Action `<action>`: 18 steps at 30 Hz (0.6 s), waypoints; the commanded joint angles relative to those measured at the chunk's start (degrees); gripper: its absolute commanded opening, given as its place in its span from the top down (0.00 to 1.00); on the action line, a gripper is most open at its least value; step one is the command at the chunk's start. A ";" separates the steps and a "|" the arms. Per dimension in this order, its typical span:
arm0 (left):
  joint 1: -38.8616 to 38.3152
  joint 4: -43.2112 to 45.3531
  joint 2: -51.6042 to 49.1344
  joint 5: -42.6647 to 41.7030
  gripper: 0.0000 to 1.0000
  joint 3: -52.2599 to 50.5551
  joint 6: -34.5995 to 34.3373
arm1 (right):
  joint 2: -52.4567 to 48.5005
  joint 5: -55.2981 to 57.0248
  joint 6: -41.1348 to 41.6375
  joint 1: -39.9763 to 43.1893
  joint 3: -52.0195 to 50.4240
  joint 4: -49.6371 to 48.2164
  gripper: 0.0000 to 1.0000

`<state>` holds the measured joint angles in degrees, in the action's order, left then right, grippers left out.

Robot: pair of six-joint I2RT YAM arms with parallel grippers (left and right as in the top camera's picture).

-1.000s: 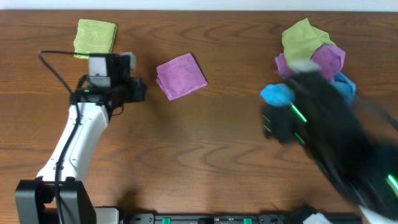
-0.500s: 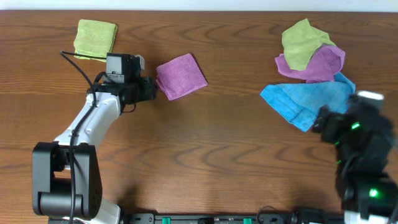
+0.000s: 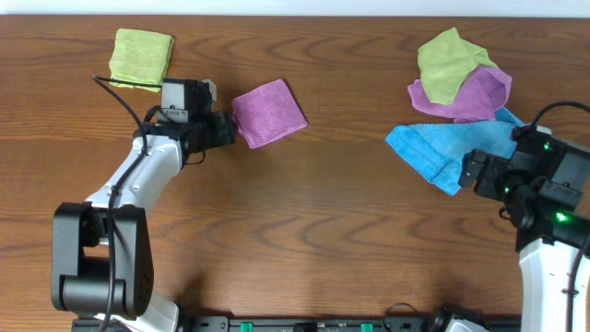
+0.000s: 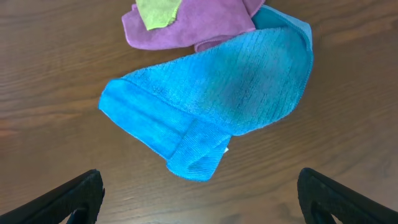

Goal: Fold the cloth

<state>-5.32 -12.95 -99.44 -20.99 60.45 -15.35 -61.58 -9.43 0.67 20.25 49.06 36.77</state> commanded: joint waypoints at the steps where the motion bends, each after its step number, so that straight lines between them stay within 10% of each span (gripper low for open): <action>1: -0.13 0.42 -0.83 0.28 0.48 0.17 -0.55 | 1.18 -1.14 4.15 0.39 0.11 -1.29 0.01; 18: -1.84 6.80 -8.57 -6.54 0.27 0.17 -9.05 | 1.20 -1.11 5.51 0.39 0.09 2.97 0.01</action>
<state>-7.09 -6.76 -107.00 -26.24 60.45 -20.93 -60.84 -9.91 5.45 20.25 49.08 39.66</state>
